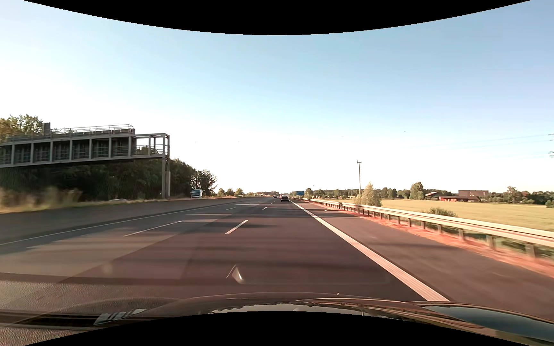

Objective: Follow the waypoints while adhering to traffic rules and regulations

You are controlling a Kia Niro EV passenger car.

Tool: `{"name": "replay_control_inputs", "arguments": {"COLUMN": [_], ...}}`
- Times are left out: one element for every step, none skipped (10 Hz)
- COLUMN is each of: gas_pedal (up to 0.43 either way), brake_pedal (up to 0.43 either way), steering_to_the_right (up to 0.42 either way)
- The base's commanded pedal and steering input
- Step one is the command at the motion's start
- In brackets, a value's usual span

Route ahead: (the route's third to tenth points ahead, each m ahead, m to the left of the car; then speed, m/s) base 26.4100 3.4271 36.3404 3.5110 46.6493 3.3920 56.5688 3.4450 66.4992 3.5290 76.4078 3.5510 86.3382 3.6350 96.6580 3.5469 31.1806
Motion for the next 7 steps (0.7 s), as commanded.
{"name": "replay_control_inputs", "arguments": {"gas_pedal": [0.0, 0.0, 0.0, 0.0, 0.0, 0.0, 0.087], "brake_pedal": [0.0, 0.0, 0.0, 0.0, 0.0, 0.0, 0.0], "steering_to_the_right": [-0.001, -0.001, -0.001, -0.002, -0.001, -0.001, -0.002]}}
